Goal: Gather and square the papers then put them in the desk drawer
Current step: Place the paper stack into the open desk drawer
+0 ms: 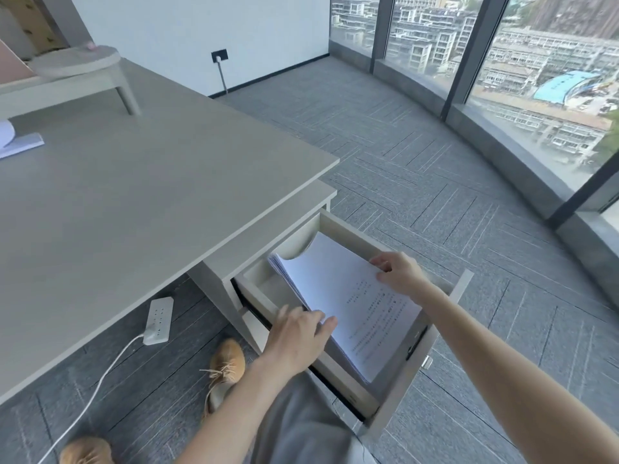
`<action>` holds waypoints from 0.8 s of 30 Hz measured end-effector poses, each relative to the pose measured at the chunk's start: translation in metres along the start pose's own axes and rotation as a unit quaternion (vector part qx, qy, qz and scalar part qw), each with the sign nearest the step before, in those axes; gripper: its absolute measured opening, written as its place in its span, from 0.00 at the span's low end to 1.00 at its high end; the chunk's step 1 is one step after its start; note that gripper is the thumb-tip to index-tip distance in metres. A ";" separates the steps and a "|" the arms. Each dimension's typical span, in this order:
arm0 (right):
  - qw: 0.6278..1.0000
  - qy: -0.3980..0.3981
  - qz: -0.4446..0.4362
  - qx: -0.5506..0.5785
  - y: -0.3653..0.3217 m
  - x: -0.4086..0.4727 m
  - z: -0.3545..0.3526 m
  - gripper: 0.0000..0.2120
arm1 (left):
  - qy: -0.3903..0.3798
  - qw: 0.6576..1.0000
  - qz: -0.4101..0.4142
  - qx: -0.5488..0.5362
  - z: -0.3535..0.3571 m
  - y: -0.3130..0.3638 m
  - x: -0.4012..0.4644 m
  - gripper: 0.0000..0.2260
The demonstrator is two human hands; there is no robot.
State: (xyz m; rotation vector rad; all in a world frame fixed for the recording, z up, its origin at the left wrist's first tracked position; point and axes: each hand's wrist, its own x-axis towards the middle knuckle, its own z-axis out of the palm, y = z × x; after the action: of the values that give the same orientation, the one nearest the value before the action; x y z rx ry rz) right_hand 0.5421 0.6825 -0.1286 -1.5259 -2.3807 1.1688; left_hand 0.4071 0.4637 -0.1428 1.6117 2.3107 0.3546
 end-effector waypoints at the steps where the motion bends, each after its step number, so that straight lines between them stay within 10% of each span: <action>1: 1.000 -0.004 -0.006 -0.019 -0.001 0.002 0.001 0.18 | -0.019 1.000 0.005 0.023 0.003 -0.001 0.004 0.27; 18: 0.980 -0.081 -0.011 -0.184 -0.001 0.010 0.015 0.18 | -0.291 0.936 0.009 0.195 0.000 0.007 0.038 0.27; 24: 0.979 -0.049 -0.046 -0.192 -0.007 -0.017 0.003 0.19 | -0.164 0.980 -0.007 0.114 -0.048 0.004 0.043 0.18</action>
State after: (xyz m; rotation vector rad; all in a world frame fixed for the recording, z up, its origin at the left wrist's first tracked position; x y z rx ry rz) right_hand 0.5437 0.6658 -0.1212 -1.4578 -2.8394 0.8171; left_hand 0.3784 0.5046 -0.1012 1.6131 2.1663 -0.1772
